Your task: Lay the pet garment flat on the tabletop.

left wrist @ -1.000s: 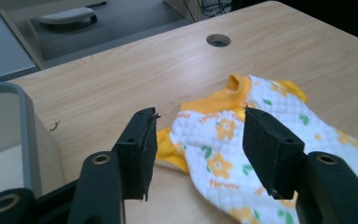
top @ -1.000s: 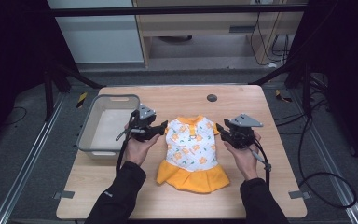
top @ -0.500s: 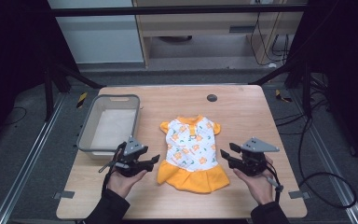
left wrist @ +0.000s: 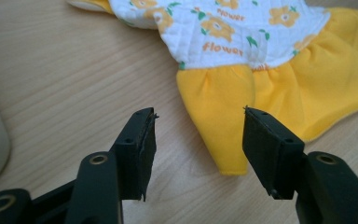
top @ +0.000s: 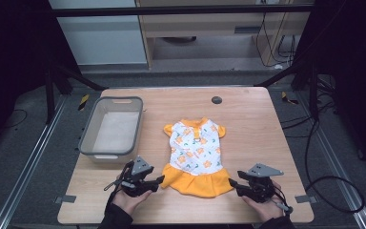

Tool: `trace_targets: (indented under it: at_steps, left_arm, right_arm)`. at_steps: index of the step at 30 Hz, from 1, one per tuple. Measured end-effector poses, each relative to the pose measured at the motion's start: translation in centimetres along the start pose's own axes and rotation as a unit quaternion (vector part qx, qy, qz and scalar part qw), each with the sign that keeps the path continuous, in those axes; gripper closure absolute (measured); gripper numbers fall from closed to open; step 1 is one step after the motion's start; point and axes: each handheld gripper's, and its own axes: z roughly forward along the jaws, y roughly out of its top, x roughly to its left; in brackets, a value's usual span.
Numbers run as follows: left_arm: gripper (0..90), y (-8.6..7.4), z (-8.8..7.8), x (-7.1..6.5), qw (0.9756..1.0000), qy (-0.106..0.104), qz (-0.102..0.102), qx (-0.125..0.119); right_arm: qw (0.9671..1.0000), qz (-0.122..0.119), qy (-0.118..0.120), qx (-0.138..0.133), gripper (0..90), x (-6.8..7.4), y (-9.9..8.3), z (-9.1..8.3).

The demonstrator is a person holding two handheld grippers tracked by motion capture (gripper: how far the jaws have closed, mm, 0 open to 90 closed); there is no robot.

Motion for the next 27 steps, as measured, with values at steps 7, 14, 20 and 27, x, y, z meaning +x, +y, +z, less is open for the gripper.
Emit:
trace_targets:
  at_steps: [7, 14, 20, 27]
  left_arm:
    - [45.5, -0.2, 1.2, -0.6, 0.9998, -0.009, 0.006, 0.015]
    - [53.3, -0.4, 2.7, -1.2, 0.9987, -0.015, 0.013, 0.046]
    - [75.3, -0.3, 2.7, -0.6, 0.9981, -0.033, -0.007, 0.051]
    - [82.1, 0.3, 1.5, -0.2, 0.9990, -0.038, -0.014, 0.020]
  right_arm:
    - [0.9996, 0.008, 0.017, 0.022, 51.9, 0.2, -1.1, 1.0]
    - [0.9991, 0.004, 0.026, 0.034, 58.8, 0.8, -0.9, 1.8]
    - [0.9986, 0.001, 0.016, 0.050, 71.2, 0.7, -0.9, 2.4]
    - [0.9979, -0.001, 0.016, 0.063, 87.0, 0.6, -0.7, 2.2]
